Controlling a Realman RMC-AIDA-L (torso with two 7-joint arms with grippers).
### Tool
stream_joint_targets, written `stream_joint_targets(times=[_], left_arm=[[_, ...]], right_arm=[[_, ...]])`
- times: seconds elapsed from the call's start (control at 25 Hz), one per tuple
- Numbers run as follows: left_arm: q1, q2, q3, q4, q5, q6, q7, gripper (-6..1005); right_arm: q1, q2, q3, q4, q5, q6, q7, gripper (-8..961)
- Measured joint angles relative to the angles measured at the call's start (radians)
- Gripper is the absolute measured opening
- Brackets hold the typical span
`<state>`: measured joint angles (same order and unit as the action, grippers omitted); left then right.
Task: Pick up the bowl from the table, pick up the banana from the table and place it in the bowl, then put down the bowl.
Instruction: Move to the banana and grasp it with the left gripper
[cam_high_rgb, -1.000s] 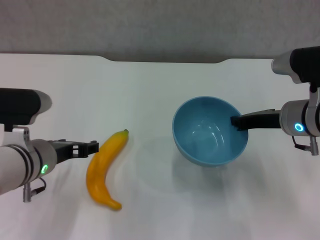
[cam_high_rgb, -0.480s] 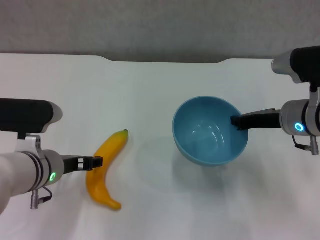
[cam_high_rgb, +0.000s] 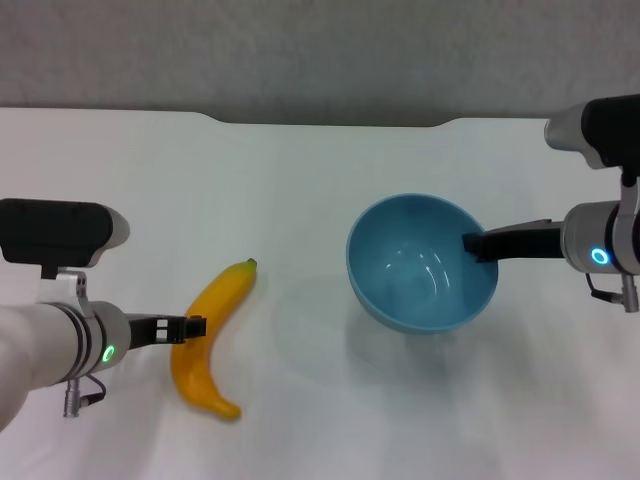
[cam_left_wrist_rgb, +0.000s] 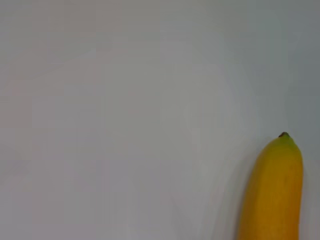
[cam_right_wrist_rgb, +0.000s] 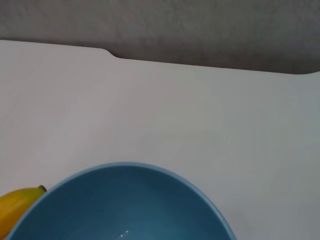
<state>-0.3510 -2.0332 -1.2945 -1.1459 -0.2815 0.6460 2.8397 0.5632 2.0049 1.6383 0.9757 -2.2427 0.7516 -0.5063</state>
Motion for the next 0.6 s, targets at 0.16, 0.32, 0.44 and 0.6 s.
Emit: stream_joint_targets(times=[0.16, 0.32, 0.44, 0.6], left_arm=[[0.001, 0.001, 0.012, 0.0, -0.011, 0.002, 0.0, 845], [0.006, 0.002, 0.023, -0.016, -0.019, 0.012, 0.0, 843], [0.02, 0.003, 0.031, -0.045, -0.017, 0.02, 0.001, 842], [0.034, 0.006, 0.027, -0.076, -0.015, 0.03, 0.003, 840]], right_arm=[[-0.003, 0.0, 0.0, 0.0, 0.0, 0.0, 0.0, 26], [-0.005, 0.0, 0.0, 0.0, 0.0, -0.004, 0.0, 26], [-0.008, 0.0, 0.0, 0.0, 0.001, -0.006, 0.0, 26], [-0.009, 0.0, 0.0, 0.0, 0.001, -0.007, 0.0, 26]])
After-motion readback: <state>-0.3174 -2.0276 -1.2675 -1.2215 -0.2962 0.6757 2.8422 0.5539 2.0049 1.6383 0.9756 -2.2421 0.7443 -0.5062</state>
